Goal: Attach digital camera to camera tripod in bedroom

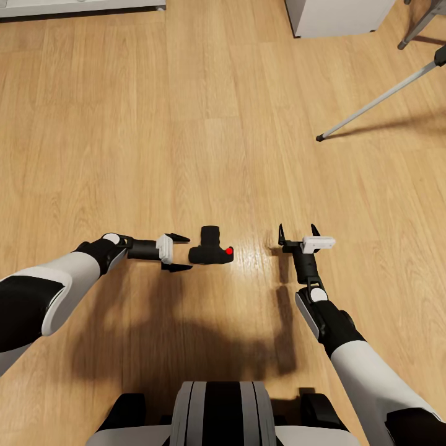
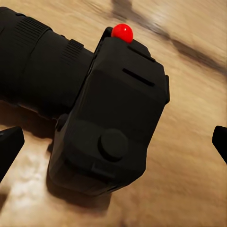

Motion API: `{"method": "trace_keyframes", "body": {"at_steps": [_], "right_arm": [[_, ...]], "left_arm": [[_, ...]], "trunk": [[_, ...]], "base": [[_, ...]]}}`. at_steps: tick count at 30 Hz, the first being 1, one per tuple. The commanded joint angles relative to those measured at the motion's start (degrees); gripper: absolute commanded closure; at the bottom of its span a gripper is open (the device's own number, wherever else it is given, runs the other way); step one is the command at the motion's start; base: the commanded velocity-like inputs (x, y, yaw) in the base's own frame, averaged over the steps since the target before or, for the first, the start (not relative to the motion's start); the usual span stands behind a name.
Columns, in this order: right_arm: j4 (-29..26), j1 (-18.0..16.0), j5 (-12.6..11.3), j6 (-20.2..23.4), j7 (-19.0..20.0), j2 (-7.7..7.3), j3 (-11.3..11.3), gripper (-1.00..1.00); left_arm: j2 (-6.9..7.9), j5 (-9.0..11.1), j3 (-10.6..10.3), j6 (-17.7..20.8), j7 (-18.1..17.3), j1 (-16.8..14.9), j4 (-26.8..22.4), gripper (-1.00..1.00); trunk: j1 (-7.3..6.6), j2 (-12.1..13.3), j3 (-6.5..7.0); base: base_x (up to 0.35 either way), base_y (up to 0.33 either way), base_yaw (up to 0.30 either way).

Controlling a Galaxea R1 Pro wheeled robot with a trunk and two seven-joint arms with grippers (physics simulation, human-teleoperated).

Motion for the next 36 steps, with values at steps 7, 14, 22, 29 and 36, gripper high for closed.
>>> {"method": "trace_keyframes", "body": {"at_steps": [7,14,22,29,36], "right_arm": [[0.0,0.0,-0.3,-0.2,-0.4,-0.08,0.4,-1.00],[0.0,0.0,-0.3,-0.2,-0.4,-0.08,0.4,-1.00],[0.0,0.0,-0.3,-0.2,-0.4,-0.08,0.4,-1.00],[0.0,0.0,-0.3,-0.2,-0.4,-0.08,0.4,-1.00],[0.0,0.0,-0.3,-0.2,-0.4,-0.08,0.4,-1.00]], "left_arm": [[0.14,-0.7,0.3,-0.3,0.0,0.0,-0.1,-1.00],[0.43,-0.7,-1.1,-0.4,0.0,0.0,-0.1,-1.00],[0.51,-0.7,-5.1,-0.8,0.0,0.0,-0.1,-1.00],[0.46,-0.7,-7.2,-1.5,0.1,0.0,-0.1,-1.00],[0.50,-0.7,-7.7,-1.6,0.1,0.0,-0.1,-1.00]], "trunk": [[-0.01,0.0,-0.02],[-0.01,0.0,-0.02],[-0.01,0.0,-0.02],[-0.01,0.0,-0.02],[-0.01,0.0,-0.02]], "base": [[0.000,0.000,0.000],[0.000,0.000,0.000],[0.000,0.000,0.000],[0.000,0.000,0.000],[0.000,0.000,0.000]]}}
